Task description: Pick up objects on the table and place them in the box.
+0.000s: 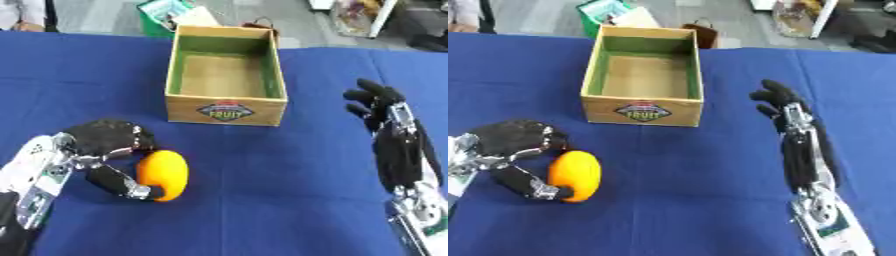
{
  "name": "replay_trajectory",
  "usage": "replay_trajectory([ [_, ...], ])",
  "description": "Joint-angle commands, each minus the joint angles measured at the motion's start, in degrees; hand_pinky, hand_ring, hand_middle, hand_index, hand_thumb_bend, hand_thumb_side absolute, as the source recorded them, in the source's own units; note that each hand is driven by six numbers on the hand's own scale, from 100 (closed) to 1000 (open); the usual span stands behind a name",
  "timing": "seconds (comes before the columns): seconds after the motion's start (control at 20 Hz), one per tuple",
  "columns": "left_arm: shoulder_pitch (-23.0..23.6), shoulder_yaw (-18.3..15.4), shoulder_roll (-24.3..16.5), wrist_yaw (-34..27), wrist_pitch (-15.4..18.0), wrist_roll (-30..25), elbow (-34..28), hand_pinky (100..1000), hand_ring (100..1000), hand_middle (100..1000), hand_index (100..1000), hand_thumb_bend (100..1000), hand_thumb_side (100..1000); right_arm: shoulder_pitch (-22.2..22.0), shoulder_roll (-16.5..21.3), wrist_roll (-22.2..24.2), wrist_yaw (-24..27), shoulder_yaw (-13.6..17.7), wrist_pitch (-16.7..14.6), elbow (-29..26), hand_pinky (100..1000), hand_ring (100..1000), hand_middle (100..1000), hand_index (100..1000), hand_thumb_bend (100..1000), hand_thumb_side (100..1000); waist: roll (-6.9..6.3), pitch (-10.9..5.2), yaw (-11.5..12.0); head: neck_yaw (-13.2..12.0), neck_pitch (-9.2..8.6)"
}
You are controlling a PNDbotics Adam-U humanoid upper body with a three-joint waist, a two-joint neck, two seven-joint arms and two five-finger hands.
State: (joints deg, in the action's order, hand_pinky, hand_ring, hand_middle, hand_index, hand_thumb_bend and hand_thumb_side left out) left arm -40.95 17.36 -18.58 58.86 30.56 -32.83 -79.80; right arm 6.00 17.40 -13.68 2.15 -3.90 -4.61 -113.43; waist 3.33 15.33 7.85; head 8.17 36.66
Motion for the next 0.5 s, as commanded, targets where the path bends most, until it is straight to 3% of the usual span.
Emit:
replay_trajectory([
  [0.05,-0.73,-0.42,-0.16,-1.85,4.97,-4.41,-0.50,467,541,508,656,306,798,0.26,0.41,0.03,0.31,0.18,0.11,-1.16,873,895,687,863,100,1000,-0.08,-0.81,0.03,-0.03,-0.70],
  [0.25,-0.76,-0.44,-0.04,-5.40,3.07,-2.19,-2.27,429,506,484,616,106,628,0.17,0.38,0.04,0.28,0.22,0.23,-1.16,873,896,687,863,100,1000,-0.01,-0.81,0.06,0.03,-0.75],
  [0.5,-1.16,-1.42,-0.22,-10.35,0.68,-2.63,-5.80,402,486,468,599,100,253,0.17,0.35,0.02,0.30,0.26,0.28,-1.16,873,897,686,864,100,1000,0.00,-0.80,0.18,0.12,-0.79],
])
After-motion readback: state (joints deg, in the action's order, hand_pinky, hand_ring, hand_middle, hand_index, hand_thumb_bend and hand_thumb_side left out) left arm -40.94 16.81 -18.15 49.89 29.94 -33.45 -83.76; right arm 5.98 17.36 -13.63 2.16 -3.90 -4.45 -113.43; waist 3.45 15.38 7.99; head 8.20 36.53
